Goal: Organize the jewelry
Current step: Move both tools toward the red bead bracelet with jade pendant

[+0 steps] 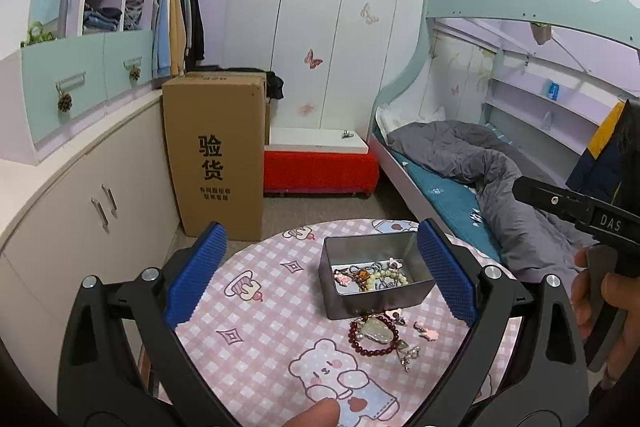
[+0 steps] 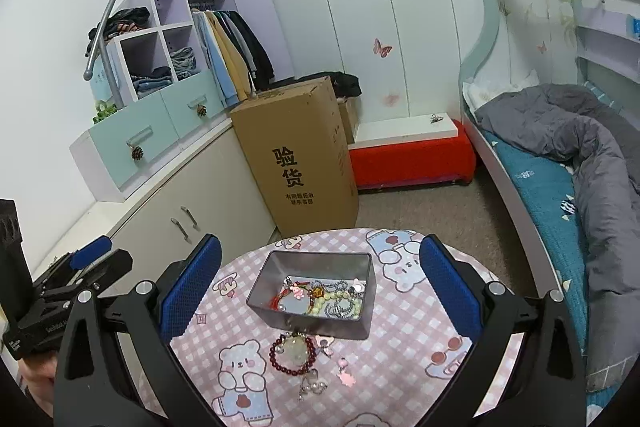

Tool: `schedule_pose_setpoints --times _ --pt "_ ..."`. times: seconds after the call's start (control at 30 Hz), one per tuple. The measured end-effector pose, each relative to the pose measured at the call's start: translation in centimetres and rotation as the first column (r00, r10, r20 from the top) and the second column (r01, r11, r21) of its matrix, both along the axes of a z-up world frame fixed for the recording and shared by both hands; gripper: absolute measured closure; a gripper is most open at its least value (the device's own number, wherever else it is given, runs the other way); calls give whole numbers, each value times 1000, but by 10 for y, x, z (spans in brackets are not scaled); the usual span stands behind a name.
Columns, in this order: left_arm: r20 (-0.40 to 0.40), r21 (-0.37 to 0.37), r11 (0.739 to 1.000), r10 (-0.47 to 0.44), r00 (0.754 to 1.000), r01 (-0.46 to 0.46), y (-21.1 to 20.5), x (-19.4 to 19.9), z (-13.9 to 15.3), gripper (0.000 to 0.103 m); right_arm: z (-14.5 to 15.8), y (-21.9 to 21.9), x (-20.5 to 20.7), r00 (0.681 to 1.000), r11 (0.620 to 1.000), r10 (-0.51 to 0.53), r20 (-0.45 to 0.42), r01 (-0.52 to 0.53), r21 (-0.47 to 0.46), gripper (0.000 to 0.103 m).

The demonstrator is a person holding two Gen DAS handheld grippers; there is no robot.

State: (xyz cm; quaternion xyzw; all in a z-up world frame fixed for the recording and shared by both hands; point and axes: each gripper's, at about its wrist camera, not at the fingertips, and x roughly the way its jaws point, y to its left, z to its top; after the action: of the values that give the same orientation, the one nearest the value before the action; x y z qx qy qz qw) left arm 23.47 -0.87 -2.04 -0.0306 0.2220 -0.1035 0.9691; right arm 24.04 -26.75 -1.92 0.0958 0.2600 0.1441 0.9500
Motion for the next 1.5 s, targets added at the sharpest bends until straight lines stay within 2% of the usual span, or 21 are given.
schedule_pose_setpoints --times 0.17,0.47,0.7,0.83,0.9,0.93,1.07,1.23,1.4,1.5 --pt "-4 46 999 9 1000 -8 2 -16 -10 9 -12 -6 -28 1000 1000 -25 -4 25 2 7" --pt "-123 45 999 3 992 3 11 -27 -54 9 -54 -2 -56 995 998 -32 -96 26 -57 7" --pt "-211 46 999 3 977 7 14 -29 -89 9 -98 25 -58 980 991 44 -195 -68 -119 7" --pt "-255 43 999 3 967 8 15 -28 -107 9 -125 38 -52 963 985 83 -255 -117 -124 8" --pt "-276 46 999 1 961 12 14 -26 -115 9 -140 46 -45 950 982 100 -295 -141 -122 12" --pt "-283 46 999 -1 959 14 13 -25 -118 9 -146 48 -43 945 981 110 -309 -152 -117 18" --pt "-310 50 998 -16 951 33 5 -10 -128 9 -165 60 -32 928 975 129 -351 -182 -125 29" --pt "-354 58 995 -52 934 77 -14 20 -144 9 -172 64 -26 923 974 128 -363 -186 -128 30" --pt "-422 91 990 -63 904 111 -37 51 -168 9 -173 58 -25 923 976 117 -367 -175 -131 30" --pt "-443 107 986 -67 894 128 -48 62 -178 18 -176 57 -23 923 976 116 -366 -174 -129 30"
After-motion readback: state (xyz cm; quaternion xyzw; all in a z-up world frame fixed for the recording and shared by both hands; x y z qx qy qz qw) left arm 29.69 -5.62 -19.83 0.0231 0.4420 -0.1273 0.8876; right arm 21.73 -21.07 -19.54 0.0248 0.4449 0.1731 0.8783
